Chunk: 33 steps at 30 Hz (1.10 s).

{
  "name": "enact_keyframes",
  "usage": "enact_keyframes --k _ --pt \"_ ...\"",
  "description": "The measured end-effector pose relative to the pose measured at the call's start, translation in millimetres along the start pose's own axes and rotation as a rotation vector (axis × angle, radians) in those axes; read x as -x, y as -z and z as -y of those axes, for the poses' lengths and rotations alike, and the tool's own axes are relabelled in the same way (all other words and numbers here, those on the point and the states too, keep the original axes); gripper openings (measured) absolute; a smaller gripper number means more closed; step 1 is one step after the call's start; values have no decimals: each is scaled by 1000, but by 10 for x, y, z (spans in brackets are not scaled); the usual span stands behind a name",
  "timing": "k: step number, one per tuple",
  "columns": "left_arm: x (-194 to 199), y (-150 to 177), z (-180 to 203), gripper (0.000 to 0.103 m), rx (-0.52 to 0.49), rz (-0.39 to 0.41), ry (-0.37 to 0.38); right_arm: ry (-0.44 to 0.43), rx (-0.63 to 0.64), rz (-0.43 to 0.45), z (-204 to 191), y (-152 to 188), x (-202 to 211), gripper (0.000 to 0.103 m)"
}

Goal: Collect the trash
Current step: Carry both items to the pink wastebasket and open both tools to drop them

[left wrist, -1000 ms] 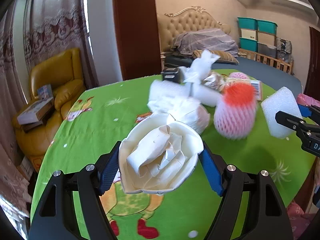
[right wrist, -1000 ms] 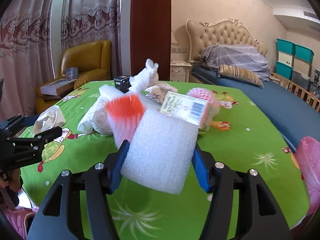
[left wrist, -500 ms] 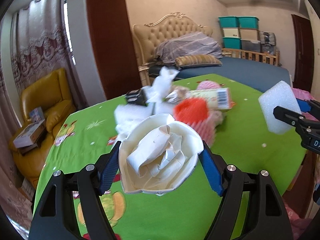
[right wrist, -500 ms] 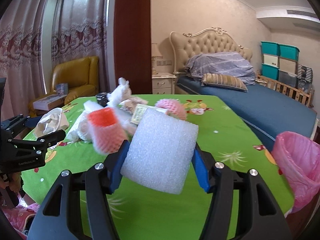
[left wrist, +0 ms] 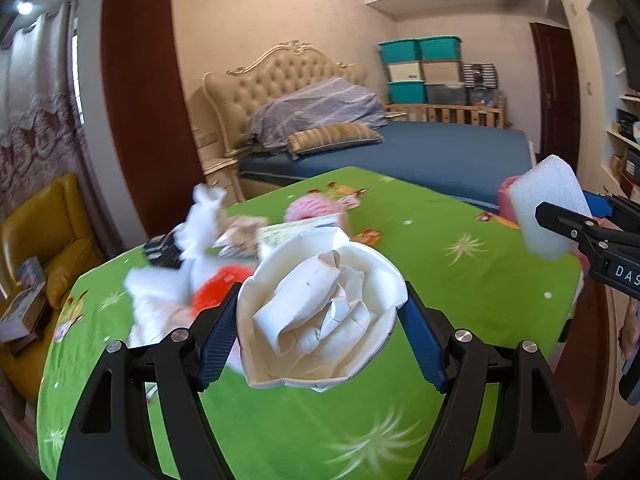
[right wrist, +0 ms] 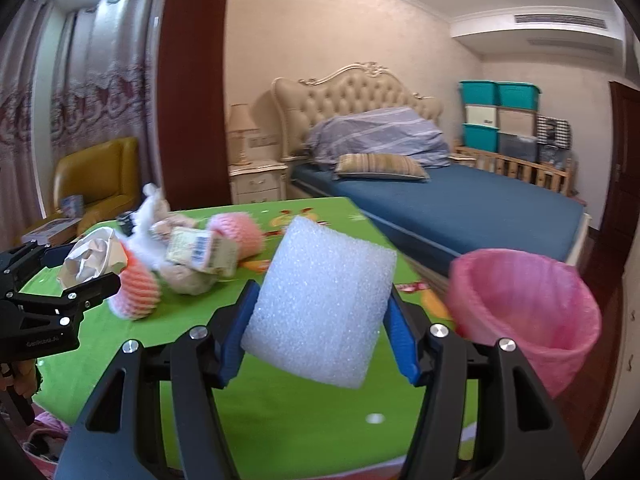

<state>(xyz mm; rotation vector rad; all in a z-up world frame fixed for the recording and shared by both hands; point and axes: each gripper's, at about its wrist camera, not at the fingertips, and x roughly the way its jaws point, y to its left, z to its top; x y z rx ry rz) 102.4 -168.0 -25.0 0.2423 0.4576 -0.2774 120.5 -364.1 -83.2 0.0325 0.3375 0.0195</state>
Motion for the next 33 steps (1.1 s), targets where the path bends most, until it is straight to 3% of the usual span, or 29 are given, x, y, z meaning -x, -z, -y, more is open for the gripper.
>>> enact_keyframes --k 14,25,33 --pt "-410 -425 780 72 -54 38 174 203 8 20 750 29 126 59" --pt "-868 -861 1527 72 -62 53 366 357 -33 18 1669 51 142 59" --pt "-1233 -1166 2074 73 -66 60 498 358 -64 10 2122 58 13 59"
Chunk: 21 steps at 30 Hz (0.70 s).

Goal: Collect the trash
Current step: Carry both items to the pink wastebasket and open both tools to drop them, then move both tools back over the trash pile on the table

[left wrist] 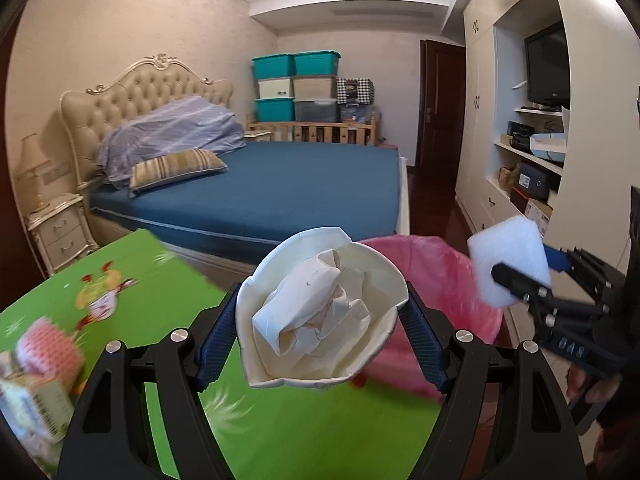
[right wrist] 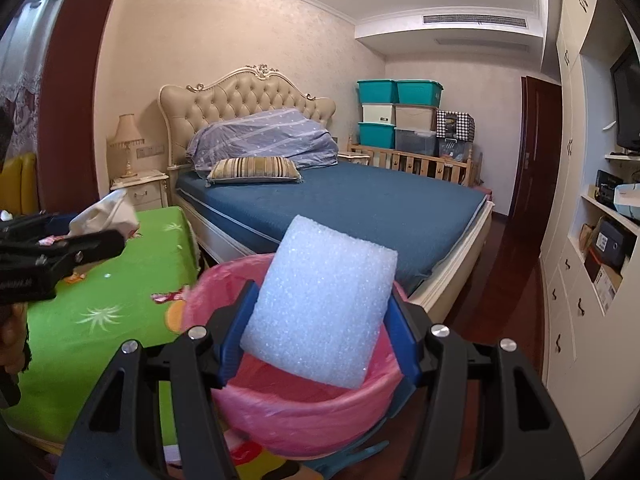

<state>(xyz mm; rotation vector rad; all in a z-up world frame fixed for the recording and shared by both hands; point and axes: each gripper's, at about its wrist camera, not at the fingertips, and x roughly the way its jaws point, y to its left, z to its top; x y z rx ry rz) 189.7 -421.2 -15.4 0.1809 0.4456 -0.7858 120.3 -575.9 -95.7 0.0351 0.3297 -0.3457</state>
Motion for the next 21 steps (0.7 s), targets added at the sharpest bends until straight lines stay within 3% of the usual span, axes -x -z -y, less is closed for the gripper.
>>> enact_keyframes --k 12,13,14,16,21 --pt "-705 -328 281 75 15 -39 61 -42 -14 -26 214 122 -311 63" --pt "-749 -348 300 77 17 -42 61 -57 -16 -30 217 141 -366 71" --pt "-782 -368 304 85 19 -43 60 -61 -18 -37 216 150 -406 79" --pt "-803 -408 284 94 18 -35 63 -62 -22 -40 225 191 -469 85" --pt "-631 -509 188 94 17 -11 52 -49 -34 -26 281 244 -331 86"
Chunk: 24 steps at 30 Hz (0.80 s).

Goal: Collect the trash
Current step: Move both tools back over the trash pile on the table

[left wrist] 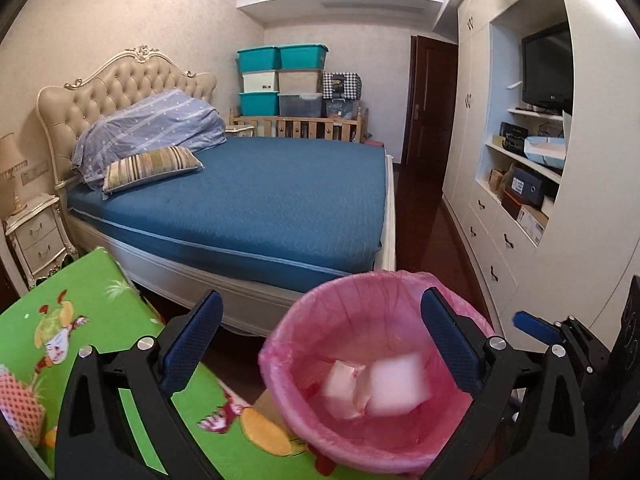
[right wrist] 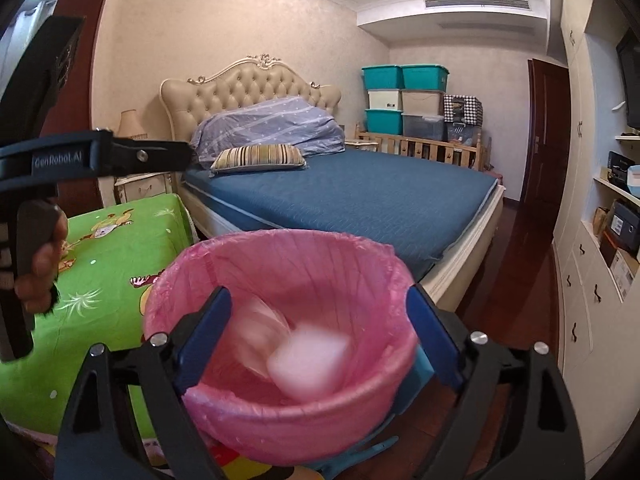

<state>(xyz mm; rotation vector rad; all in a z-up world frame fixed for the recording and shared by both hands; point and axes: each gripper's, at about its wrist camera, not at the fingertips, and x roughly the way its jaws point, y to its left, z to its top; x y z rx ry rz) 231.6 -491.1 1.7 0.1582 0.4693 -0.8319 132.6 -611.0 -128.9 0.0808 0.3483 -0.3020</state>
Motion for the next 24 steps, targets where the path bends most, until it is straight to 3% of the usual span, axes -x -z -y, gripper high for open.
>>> enact_keyframes --k 5,10,17,24 --pt "570 66 -330 94 67 69 -56 5 -6 53 -9 21 443 87" --pt "1151 340 -604 94 97 69 -121 -14 -43 82 -210 -29 731 94" --pt "1938 941 -841 96 -5 39 -239 -54 -81 105 -761 -54 843 98" --pt "2748 1502 -1383 97 95 15 -400 -188 -19 54 -1537 -109 741 98"
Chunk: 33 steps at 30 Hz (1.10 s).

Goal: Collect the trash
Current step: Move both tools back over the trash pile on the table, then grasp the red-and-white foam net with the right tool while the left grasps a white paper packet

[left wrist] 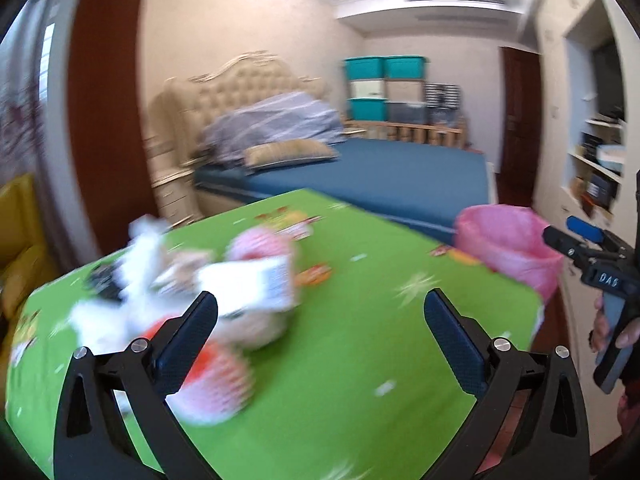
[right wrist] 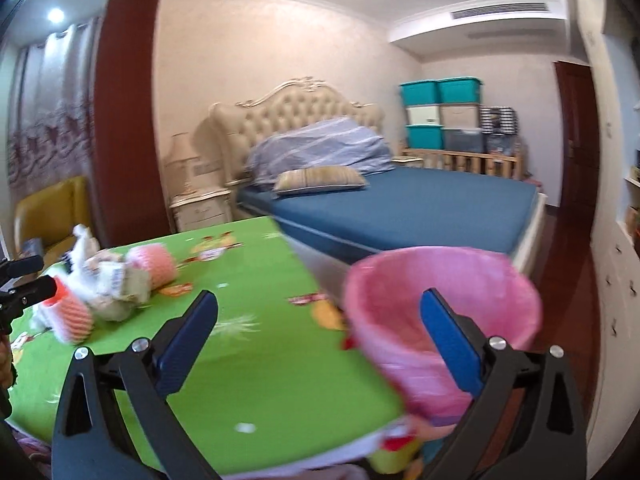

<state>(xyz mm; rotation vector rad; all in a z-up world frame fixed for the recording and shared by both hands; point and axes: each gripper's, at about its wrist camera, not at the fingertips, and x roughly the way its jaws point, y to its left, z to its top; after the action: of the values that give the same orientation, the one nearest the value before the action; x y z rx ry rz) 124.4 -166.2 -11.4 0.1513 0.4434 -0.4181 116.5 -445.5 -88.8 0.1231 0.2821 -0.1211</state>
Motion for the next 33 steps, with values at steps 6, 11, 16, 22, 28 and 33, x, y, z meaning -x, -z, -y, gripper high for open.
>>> enact_keyframes --k 6,11,16,22,28,33 --pt "399 340 -777 97 76 -14 -230 -125 54 -81 -738 36 -209 98" --pt "529 604 -1335 97 166 -68 -357 -234 141 -151 -1496 136 -363 98" --pt "624 843 -1778 97 245 -108 -420 -318 245 -204 -2165 212 -470 98" --pt "720 1039 -2032 97 286 -144 -455 -379 318 -271 -2729 296 -604 98" --pt "738 1105 -2159 97 336 -174 -447 -379 377 -332 -3126 384 -773 98" --pt "682 1083 -2124 97 317 -195 -431 -350 392 -384 -3282 416 -964 98"
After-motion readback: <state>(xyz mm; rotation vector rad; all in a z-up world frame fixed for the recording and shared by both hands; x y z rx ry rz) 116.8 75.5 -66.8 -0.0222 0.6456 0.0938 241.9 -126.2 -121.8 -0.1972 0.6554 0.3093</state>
